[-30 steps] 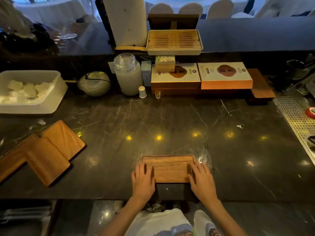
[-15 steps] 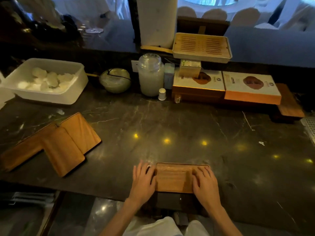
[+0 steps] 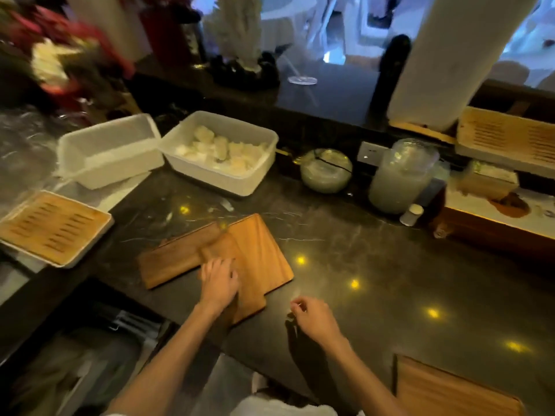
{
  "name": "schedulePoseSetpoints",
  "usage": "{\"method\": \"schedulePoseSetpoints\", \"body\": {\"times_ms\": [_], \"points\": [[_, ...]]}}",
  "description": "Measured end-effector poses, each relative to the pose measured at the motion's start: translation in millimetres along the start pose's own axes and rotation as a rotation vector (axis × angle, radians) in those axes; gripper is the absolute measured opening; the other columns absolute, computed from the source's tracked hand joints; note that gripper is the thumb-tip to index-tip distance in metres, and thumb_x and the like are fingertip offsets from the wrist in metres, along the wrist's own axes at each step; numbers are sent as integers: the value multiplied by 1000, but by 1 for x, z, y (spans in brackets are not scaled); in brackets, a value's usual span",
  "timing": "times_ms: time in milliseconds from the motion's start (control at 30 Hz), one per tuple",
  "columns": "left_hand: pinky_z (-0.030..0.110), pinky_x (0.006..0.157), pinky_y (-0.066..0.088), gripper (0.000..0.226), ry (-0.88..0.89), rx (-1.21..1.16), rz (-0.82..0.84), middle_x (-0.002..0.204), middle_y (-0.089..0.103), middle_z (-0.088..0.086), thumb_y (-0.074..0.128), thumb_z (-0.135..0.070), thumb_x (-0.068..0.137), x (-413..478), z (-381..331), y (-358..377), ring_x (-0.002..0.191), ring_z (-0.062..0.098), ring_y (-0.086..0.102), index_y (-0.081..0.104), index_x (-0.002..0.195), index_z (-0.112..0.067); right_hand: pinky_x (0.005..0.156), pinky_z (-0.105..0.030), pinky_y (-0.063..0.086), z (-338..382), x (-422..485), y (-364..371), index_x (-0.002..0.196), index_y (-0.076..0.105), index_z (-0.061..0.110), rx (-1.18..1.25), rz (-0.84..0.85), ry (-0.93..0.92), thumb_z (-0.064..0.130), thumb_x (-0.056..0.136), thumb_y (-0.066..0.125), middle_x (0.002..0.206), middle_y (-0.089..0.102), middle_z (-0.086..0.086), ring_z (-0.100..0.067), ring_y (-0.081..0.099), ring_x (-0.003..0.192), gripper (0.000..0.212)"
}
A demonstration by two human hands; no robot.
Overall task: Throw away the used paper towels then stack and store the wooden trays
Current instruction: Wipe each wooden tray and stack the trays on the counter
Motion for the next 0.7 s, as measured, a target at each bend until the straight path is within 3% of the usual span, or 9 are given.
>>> {"method": "schedulePoseSetpoints", "body": {"times_ms": [67, 167, 267, 333, 467, 567, 700], "points": [[44, 111, 29, 39, -65, -16, 39, 133, 56, 11, 45, -17, 93, 23, 28, -17, 129, 31, 44, 53, 131, -13, 89, -34, 49, 19, 16, 29, 102, 69, 19, 2, 94, 85, 42, 92, 52, 109, 72, -8, -27, 65, 105, 30], [44, 110, 34, 39, -104, -7, 105, 133, 57, 13, 46, -18, 93, 55, 53, -30, 127, 32, 48, 54, 131, -12, 73, -36, 54, 33, 31, 64, 75, 58, 17, 97, 186, 243, 47, 91, 53, 84, 67, -12, -27, 64, 74, 34], [46, 108, 38, 37, -118, -3, 164, 133, 58, 14, 46, -16, 92, 83, 61, -33, 126, 34, 49, 56, 128, -12, 48, -27, 47, 39, 36, 88, 82, 51, 13, 382, 242, 430, 37, 93, 57, 76, 57, -9, -18, 52, 53, 27], [45, 108, 40, 39, -123, -16, 218, 133, 58, 14, 46, -13, 91, 99, 61, -30, 127, 33, 50, 56, 129, -13, 41, -23, 44, 42, 36, 94, 84, 53, 10, 542, 235, 495, 31, 95, 57, 71, 56, -7, -15, 51, 50, 24], [46, 110, 38, 41, -141, 8, 317, 136, 51, 14, 50, -11, 88, 119, 61, -18, 128, 33, 45, 55, 129, -14, 45, -19, 49, 40, 33, 102, 82, 56, 12, 711, 261, 631, 30, 95, 57, 65, 60, -1, -8, 55, 47, 22], [45, 111, 31, 42, -125, 70, 300, 137, 45, 13, 51, -10, 87, 125, 58, -12, 129, 33, 38, 55, 129, -17, 43, -16, 45, 34, 33, 107, 81, 57, 14, 825, 281, 695, 27, 94, 60, 57, 57, 1, -5, 51, 40, 19], [46, 109, 35, 27, -125, 65, 303, 128, 54, 12, 55, -13, 88, 127, 53, -18, 123, 31, 47, 62, 114, -18, 49, -18, 48, 37, 31, 107, 92, 60, 12, 976, 282, 623, 21, 96, 58, 63, 63, -1, -7, 56, 48, 10]]}}
Point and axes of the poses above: each hand's wrist, its own x-axis towards the middle knuckle, its own y-axis out of the palm, z = x × y, the point moved 6 cm from there along x, towards the middle knuckle
